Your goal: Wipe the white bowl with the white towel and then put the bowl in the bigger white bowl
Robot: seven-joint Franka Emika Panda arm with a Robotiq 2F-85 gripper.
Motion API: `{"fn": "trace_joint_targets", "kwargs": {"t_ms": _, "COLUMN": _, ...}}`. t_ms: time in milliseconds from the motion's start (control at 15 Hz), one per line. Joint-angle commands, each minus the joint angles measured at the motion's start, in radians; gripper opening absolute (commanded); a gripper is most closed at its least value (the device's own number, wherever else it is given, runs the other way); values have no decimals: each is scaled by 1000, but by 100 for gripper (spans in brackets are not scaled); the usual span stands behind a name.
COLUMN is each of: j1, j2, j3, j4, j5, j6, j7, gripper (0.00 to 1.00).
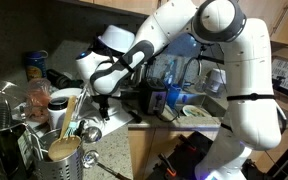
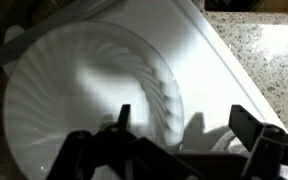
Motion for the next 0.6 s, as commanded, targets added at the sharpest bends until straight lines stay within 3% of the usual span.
{"fn": "trace_joint_targets", "kwargs": {"t_ms": 0, "j1": 8, "j2": -32, "j3": -8, "j4": -54, "j5": -36, "j6": 37, "j7": 12, "gripper": 100}}
{"fn": "trace_joint_targets", "kwargs": {"t_ms": 267, "j1": 8, "j2": -32, "j3": -7, "j4": -72, "j5": -44, "j6": 43, "j7": 14, "gripper": 100}}
{"fn": "trace_joint_targets", "kwargs": {"t_ms": 333, "j1": 8, "j2": -33, "j3": -8, "j4": -76, "j5": -45, "j6": 44, "j7": 14, "gripper": 92}}
{"fn": "trace_joint_targets", "kwargs": {"t_ms": 400, "j1": 8, "j2": -34, "j3": -8, "j4": -79, "j5": -47, "j6": 43, "j7": 14, "gripper": 75}}
{"fn": "trace_joint_targets", "kwargs": {"t_ms": 533, "j1": 9, "j2": -35, "j3": -9, "j4": -81, "j5": -50, "j6": 42, "j7": 13, "gripper": 58}}
